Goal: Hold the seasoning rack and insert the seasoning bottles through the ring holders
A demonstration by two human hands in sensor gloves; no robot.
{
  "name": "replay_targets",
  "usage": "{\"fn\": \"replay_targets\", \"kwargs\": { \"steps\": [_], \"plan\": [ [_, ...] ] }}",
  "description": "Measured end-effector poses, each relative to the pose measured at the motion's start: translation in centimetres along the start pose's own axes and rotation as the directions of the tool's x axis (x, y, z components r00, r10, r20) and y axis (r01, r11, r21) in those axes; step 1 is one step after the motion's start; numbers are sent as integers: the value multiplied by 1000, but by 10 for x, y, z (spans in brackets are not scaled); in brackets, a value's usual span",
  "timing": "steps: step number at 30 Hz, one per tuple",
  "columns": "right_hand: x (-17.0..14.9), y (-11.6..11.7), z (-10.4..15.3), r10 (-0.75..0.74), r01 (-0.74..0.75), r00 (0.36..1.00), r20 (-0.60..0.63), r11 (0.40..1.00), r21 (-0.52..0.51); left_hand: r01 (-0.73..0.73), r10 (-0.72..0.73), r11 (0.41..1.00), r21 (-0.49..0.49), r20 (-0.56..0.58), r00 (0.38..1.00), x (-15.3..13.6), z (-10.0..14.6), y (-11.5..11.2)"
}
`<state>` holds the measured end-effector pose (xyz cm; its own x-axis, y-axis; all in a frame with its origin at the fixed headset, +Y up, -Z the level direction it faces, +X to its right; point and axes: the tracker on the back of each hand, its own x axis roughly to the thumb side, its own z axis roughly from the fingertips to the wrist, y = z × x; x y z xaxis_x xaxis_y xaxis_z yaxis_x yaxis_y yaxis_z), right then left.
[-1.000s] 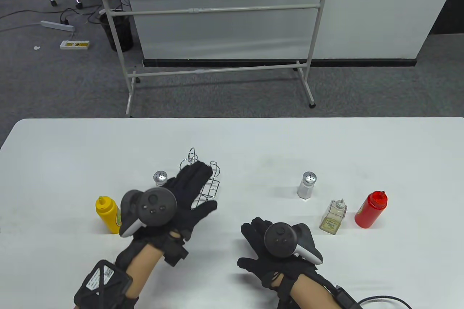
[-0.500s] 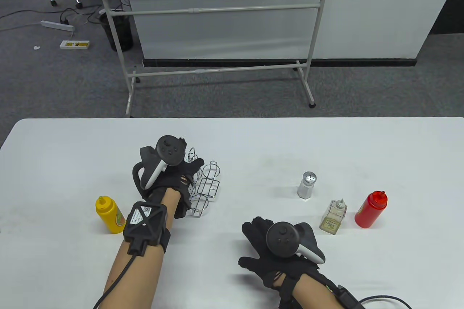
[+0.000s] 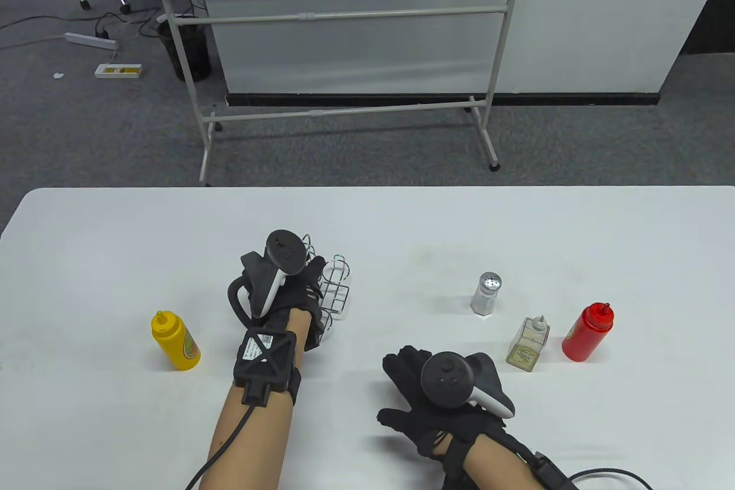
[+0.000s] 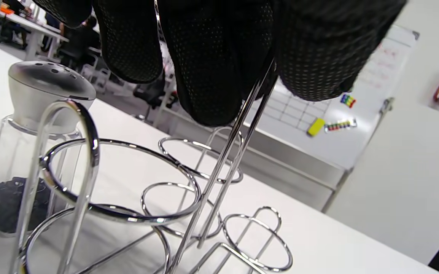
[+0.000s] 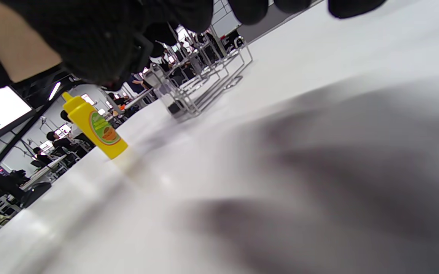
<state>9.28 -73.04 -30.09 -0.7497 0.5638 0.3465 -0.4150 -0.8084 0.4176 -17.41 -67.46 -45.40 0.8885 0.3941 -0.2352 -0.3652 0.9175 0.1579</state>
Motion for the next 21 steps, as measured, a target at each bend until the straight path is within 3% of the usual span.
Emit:
{"fn": "replay_targets", "kwargs": {
  "steps": [8,15,21],
  "plan": [
    [-1,-1,0,-8,8,1000,-1,1000,5,-49,47,997,52,29,998,5,5,7],
    [-7,-11,4,-37,37,999,-17,999,-37,-41,15,995,94,264,964,21,26,43],
    [-10,-31,16,-61,55,998,-31,987,-148,-180,164,984,-10,470,867,14,56,65]
  ]
}}
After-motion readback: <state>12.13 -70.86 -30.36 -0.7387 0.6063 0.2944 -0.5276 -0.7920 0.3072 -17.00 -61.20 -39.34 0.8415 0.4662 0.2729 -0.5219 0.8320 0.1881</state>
